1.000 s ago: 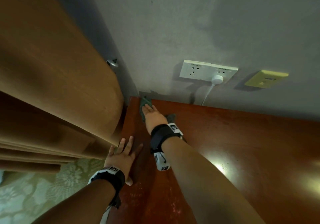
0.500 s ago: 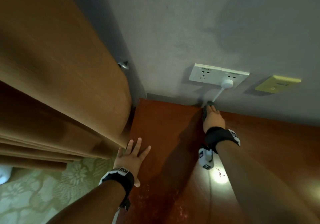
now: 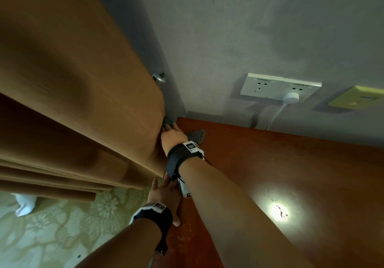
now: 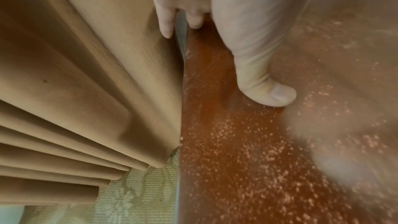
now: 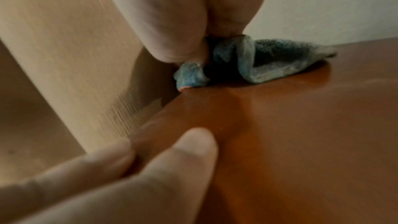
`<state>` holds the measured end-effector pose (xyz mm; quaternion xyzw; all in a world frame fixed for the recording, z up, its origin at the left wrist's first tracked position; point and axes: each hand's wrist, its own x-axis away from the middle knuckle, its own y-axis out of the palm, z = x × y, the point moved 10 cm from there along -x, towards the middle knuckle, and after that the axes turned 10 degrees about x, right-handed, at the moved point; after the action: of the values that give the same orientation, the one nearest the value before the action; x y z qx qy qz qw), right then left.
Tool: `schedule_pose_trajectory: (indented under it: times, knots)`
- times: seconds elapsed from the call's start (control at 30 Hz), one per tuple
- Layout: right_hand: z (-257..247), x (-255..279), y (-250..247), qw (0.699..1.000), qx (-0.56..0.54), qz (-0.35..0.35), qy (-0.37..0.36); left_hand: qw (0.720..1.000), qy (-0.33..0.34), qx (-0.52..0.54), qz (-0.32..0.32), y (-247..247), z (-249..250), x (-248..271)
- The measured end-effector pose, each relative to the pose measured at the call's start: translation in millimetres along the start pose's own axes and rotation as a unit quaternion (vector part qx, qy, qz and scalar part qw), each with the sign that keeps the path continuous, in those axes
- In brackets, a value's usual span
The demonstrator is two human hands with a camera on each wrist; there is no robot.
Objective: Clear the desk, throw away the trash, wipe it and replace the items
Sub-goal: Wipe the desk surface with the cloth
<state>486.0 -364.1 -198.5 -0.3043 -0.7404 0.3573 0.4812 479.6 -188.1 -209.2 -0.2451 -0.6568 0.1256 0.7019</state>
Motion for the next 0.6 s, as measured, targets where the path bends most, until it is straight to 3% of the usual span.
schedule_pose_trajectory:
  times: [0.2,0.33,0.47,0.6]
  knots:
    - [50.3,16.9,-16.4,1.000,0.017,0.022,0.006,0.999,0.021,0.025,0.040,-4.5,1.8,3.5]
    - [137.2,36.6,-38.0,0.993,0.010,0.088,0.083,0.999,0.018,0.016,0.048,-2.7,0.5,-0.8]
    - [238.2,84.9,-48.7,0.976,-0.005,0.095,0.198,0.999,0.016,0.016,0.043,-1.3,-0.9,-1.1]
    - [258.7,113.5,-40.2,0.970,0.012,0.066,0.235,0.999,0.012,0.020,0.037,-1.0,-1.2,0.7]
